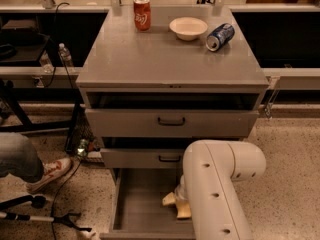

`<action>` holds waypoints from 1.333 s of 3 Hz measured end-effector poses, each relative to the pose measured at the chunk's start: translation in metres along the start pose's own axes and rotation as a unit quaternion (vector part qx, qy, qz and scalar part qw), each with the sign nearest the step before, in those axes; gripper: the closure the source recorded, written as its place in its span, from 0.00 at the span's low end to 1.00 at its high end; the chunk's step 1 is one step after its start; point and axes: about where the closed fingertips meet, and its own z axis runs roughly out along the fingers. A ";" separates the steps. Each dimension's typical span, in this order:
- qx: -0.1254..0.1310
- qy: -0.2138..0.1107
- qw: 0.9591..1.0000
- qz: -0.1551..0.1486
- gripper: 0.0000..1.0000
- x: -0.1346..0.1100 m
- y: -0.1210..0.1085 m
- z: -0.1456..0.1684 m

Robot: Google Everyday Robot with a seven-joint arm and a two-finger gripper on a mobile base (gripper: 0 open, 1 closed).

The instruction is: Pick sponge from bottom drawer and place on counter

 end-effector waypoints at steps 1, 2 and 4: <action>-0.003 -0.001 1.000 0.000 0.42 0.002 -0.003 0.003; -0.009 -0.001 1.000 0.006 0.64 0.010 -0.005 0.001; -0.055 -0.011 0.998 -0.005 1.00 0.019 0.001 -0.035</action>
Offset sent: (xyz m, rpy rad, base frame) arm -0.0140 -0.0141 -0.0003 0.0336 0.0047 -0.0237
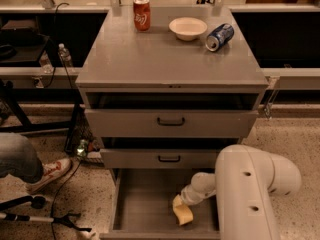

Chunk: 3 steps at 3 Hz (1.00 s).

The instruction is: Pick sponge from bottom drawer and place on counter

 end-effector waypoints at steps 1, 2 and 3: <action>-0.085 -0.033 0.996 -0.011 1.00 -0.019 0.021 -0.059; -0.150 -0.054 0.987 -0.031 1.00 -0.012 0.021 -0.112; -0.162 -0.041 0.985 -0.053 1.00 0.005 0.021 -0.116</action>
Offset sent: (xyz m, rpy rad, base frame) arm -0.0182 -0.0582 0.1770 0.4676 -0.1195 0.1453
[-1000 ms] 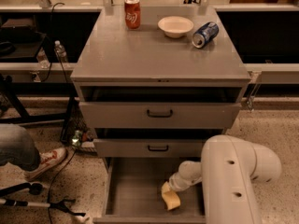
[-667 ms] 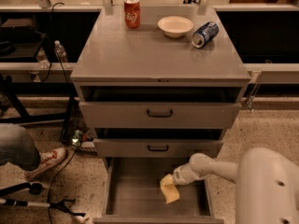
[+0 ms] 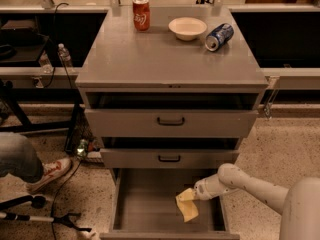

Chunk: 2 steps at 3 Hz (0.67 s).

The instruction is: Pick sponge from bottom drawer and place on counter

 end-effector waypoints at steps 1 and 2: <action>0.001 -0.006 1.000 0.003 1.00 -0.003 0.000 0.000; -0.015 -0.040 0.999 -0.013 1.00 -0.009 0.005 -0.028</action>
Offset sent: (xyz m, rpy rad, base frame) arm 0.0101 -0.0350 0.0625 0.1158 -0.1504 -0.0380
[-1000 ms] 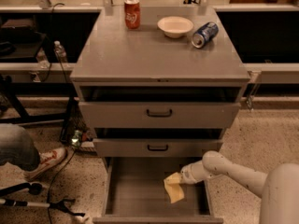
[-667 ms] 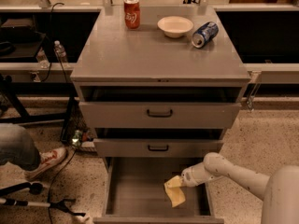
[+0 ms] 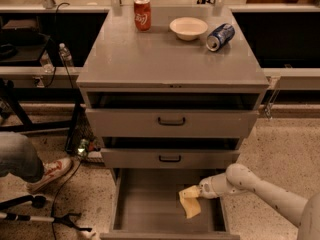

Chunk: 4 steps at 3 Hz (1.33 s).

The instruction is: Pick sponge from bottom drawer and place on counter

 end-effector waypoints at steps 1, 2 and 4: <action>0.001 -0.061 0.997 -0.037 1.00 -0.013 0.019 -0.061; 0.016 -0.132 0.987 -0.090 1.00 -0.027 0.048 -0.148; 0.028 -0.173 0.977 -0.124 1.00 -0.038 0.068 -0.194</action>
Offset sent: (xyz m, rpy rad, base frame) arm -0.0186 -0.1020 0.2126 0.0616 -0.4522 -0.0796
